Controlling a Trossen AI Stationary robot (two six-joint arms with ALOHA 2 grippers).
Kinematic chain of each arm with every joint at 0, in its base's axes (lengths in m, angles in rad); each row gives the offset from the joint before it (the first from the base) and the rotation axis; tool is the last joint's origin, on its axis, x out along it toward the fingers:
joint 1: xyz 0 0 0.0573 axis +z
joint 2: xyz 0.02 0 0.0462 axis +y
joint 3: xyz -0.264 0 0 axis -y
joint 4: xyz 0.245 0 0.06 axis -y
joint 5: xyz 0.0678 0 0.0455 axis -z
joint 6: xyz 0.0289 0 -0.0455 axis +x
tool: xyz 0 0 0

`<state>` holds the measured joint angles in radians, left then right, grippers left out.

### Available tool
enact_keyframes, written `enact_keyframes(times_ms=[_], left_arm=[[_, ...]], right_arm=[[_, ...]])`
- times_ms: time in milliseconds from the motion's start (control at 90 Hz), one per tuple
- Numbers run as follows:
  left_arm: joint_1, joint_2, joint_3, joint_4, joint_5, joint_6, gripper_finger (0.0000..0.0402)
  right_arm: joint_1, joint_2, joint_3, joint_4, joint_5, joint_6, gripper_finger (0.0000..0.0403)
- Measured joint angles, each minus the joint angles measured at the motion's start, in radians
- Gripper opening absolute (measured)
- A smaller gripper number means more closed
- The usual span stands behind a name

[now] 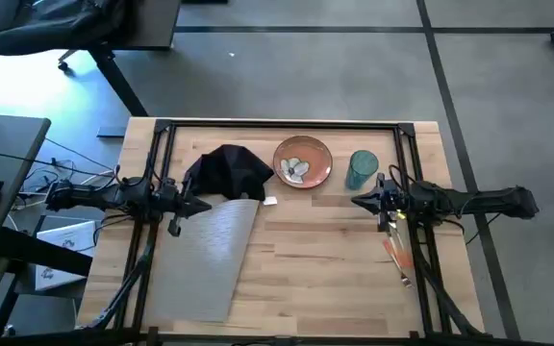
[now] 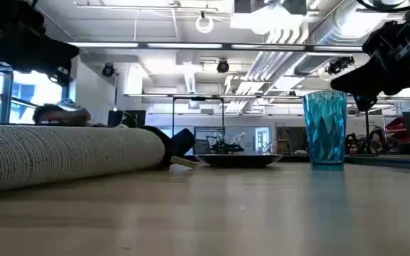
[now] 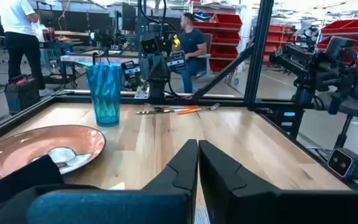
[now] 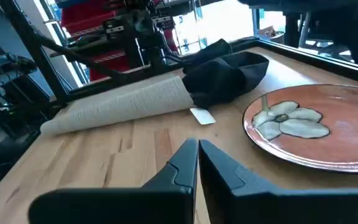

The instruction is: Set table place

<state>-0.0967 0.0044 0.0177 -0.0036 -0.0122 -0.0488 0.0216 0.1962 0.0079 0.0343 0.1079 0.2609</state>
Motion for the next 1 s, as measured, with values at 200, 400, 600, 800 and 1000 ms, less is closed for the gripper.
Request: enact_keyframes(times_ms=[200,400,600,800,1000], left_arm=[[0.0,0.0,0.0,0.0,0.0,0.0,0.0],[0.0,0.0,0.0,0.014,0.0,-0.048,0.0],[0.002,0.003,0.006,0.141,-0.077,0.007,0.0],[0.004,0.122,0.167,-0.075,-0.304,-0.069,0.0],[-0.001,0.421,0.28,-0.165,-0.285,-0.268,0.0]], right_arm=[[0.0,0.0,0.0,0.0,0.0,0.0,0.0],[0.0,0.0,0.0,0.0,0.0,0.0,0.0],[0.0,0.0,0.0,0.0,0.0,0.0,0.0],[0.0,0.0,0.0,0.0,0.0,0.0,0.0],[0.0,0.0,0.0,0.0,0.0,0.0,0.0]])
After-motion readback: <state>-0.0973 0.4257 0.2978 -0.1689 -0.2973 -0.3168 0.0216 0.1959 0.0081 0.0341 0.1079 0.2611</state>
